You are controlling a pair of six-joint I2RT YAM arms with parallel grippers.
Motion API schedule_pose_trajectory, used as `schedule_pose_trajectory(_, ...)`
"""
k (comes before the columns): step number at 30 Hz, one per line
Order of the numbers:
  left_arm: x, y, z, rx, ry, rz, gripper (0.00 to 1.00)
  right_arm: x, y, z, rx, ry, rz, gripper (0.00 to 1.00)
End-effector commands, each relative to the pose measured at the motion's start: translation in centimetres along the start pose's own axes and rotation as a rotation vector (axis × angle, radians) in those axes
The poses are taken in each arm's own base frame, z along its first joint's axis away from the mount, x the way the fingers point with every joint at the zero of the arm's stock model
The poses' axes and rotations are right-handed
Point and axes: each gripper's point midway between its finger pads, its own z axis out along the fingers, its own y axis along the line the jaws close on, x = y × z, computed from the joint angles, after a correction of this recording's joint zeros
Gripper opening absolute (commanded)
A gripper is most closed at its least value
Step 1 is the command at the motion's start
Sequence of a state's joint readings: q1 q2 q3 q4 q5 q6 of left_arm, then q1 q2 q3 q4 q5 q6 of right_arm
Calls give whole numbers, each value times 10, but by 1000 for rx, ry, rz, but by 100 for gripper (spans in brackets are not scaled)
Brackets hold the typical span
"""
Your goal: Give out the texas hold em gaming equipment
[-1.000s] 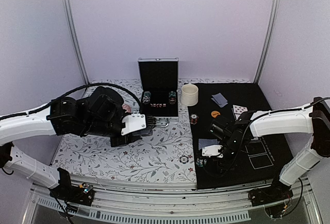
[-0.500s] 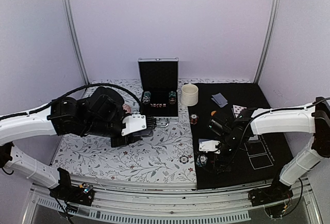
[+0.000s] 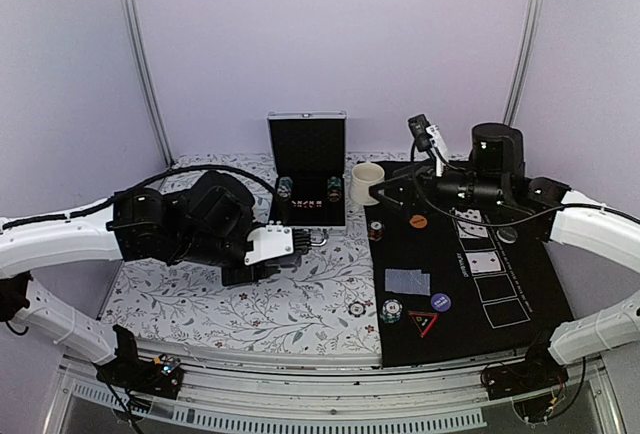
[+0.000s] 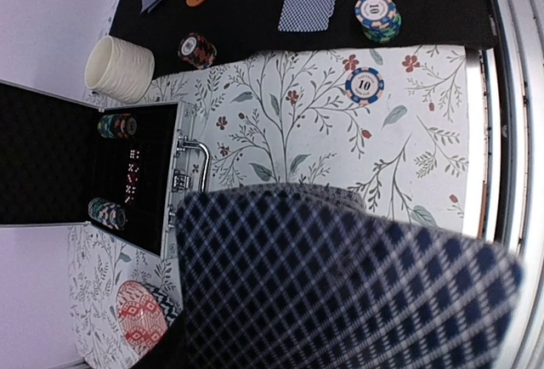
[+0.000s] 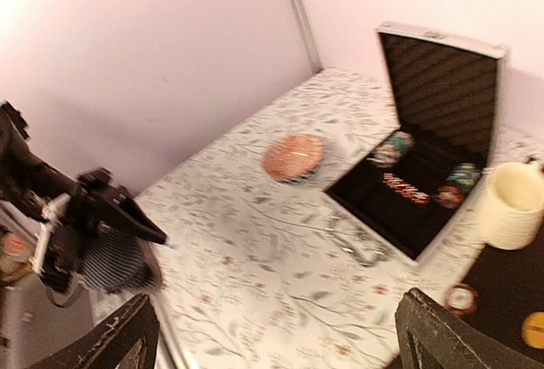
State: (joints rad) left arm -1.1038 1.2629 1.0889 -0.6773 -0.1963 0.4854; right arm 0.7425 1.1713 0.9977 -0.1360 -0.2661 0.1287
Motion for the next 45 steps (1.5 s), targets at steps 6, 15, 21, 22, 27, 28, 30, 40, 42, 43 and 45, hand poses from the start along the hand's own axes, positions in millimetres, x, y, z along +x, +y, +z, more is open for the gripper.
schedule_pose_trajectory(6, -21, 15, -3, -41, -41, 7, 42, 19, 88, 73, -534, 162, 564, 97)
schedule_pose_trajectory(15, -23, 19, 0, -62, -41, 9, 41, 43, 123, 92, -659, 264, 585, 98)
schedule_pose_trajectory(21, -26, 20, 0, -69, -49, 10, 41, 55, 132, 102, -679, 310, 599, 98)
schedule_pose_trajectory(22, -26, 21, 0, -70, -51, 10, 41, 57, 133, 104, -684, 317, 597, 98)
schedule_pose_trajectory(27, -28, 20, 1, -67, -57, 14, 41, 56, 140, 109, -716, 329, 583, 91)
schedule_pose_trajectory(28, -27, 20, 2, -66, -56, 14, 41, 56, 140, 110, -719, 330, 581, 89)
schedule_pose_trajectory(30, -28, 20, 2, -67, -56, 16, 41, 57, 141, 111, -726, 336, 582, 82)
schedule_pose_trajectory(40, -28, 22, 3, -81, -60, 21, 41, 59, 145, 114, -749, 359, 589, 51)
schedule_pose_trajectory(42, -28, 22, 4, -79, -58, 21, 41, 59, 146, 113, -758, 364, 586, 38)
schedule_pose_trajectory(43, -28, 21, 5, -80, -58, 23, 41, 58, 147, 112, -763, 366, 584, 31)
schedule_pose_trajectory(45, -28, 21, 6, -75, -56, 23, 42, 57, 148, 110, -771, 365, 574, 21)
